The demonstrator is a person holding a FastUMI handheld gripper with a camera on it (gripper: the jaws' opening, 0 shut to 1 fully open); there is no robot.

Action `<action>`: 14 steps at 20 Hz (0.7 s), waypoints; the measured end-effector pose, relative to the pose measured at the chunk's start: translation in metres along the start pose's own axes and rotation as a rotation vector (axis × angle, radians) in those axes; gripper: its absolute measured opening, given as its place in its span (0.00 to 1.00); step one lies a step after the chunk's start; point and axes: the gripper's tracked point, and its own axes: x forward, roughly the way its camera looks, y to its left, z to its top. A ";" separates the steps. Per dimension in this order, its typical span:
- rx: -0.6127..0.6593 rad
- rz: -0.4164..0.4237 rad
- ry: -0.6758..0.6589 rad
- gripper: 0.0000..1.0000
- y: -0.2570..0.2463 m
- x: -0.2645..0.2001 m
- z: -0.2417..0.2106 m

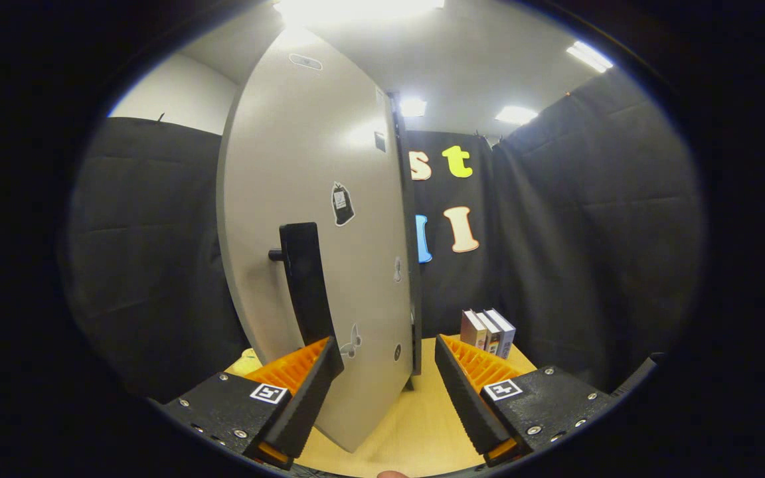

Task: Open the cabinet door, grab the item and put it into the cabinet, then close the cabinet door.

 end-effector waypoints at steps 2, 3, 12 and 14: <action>-0.015 0.005 -0.004 0.92 0.024 0.009 0.000; -0.016 0.008 -0.003 0.92 0.034 0.014 -0.001; 0.018 0.059 0.003 0.92 0.123 0.033 -0.016; 0.020 0.063 0.020 0.92 0.137 0.033 -0.022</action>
